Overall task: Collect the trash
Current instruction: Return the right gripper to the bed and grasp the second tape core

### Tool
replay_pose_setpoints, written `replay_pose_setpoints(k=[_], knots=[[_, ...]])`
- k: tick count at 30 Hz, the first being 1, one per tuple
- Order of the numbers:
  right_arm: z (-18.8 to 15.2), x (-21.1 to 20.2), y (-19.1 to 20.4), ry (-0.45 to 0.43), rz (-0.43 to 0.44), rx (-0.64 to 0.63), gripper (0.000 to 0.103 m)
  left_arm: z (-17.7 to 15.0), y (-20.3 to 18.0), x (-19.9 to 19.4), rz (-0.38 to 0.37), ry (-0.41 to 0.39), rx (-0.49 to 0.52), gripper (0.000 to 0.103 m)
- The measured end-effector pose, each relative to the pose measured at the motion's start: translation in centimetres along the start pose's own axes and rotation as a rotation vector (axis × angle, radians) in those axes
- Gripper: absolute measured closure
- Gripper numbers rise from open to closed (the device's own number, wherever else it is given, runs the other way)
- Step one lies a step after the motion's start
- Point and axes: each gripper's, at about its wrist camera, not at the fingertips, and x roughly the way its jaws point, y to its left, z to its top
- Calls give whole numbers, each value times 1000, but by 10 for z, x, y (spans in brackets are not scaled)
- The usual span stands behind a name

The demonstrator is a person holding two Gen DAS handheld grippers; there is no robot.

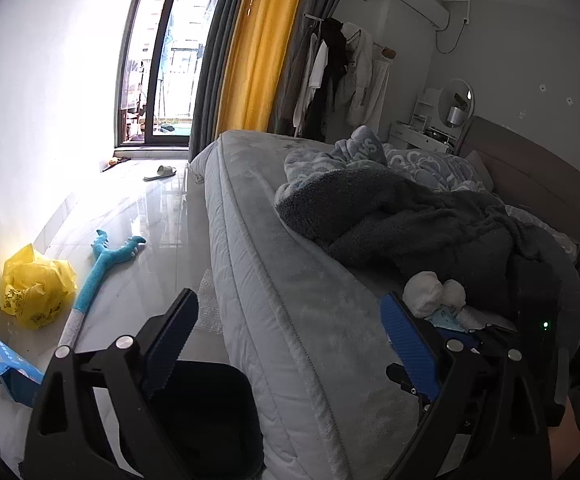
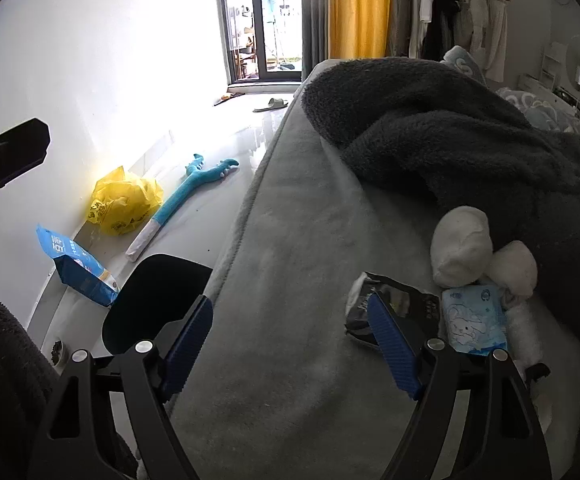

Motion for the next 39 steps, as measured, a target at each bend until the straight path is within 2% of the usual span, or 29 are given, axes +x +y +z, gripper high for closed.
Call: replay_pose_setpoints(k=[11,23,30,39], knots=[[-23,-24,-63,-33,18,65,22,-9,-53,24,-41,25,47,9],[-56,-51,-131,-68,-31,101,22,-23,-116,55,-108,68,106,9],[-88,-60,-164,-66,-57,83,21,-37,-154,75,-150,109,133,9],[-122,-62,-200,-74,-34,92,21,-54,-204,101,-213,174,185,9]])
